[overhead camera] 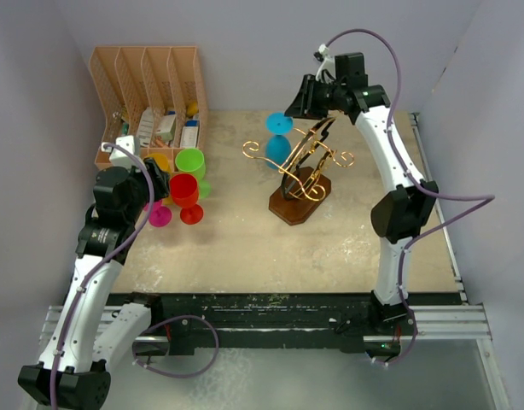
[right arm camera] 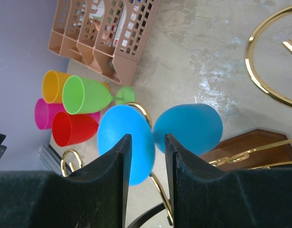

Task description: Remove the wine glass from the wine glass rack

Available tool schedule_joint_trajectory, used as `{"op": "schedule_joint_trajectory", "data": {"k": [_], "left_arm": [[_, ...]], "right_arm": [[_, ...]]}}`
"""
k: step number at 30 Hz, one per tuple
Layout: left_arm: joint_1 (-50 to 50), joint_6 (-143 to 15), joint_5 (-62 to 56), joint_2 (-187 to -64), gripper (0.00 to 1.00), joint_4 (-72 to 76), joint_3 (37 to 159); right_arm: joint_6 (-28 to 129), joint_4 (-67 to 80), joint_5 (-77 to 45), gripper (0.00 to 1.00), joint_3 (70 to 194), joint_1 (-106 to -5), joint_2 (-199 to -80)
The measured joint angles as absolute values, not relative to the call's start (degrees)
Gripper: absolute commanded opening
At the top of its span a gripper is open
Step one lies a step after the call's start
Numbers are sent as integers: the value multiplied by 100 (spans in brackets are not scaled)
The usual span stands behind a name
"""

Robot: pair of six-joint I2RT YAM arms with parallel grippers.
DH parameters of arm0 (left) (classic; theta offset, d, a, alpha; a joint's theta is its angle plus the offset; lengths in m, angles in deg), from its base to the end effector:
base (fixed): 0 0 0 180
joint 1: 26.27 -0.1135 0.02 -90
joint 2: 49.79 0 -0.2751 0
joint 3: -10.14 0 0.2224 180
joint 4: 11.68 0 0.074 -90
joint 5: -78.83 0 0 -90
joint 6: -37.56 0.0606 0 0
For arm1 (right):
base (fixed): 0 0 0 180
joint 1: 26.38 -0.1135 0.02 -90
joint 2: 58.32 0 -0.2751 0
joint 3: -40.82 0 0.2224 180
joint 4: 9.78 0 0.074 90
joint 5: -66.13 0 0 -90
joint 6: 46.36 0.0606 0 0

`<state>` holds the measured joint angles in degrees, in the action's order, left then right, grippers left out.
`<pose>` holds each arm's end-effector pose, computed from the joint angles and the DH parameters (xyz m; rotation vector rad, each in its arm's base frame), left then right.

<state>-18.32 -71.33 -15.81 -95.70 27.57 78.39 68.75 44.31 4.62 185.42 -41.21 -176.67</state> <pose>0.1620 -0.0177 0.3565 -0.2343 1.8576 -0.2482 0.4398 0.1464 0.3945 -0.1320 2.1220 0.9341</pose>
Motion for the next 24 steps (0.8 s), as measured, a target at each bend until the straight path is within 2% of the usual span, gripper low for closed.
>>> {"op": "schedule_joint_trajectory", "data": {"k": [24], "left_arm": [[-1832, -7131, -1496, -9661, 50, 2757, 7839]], "right_arm": [[6787, 4505, 926, 35, 18612, -4289, -17682]]}}
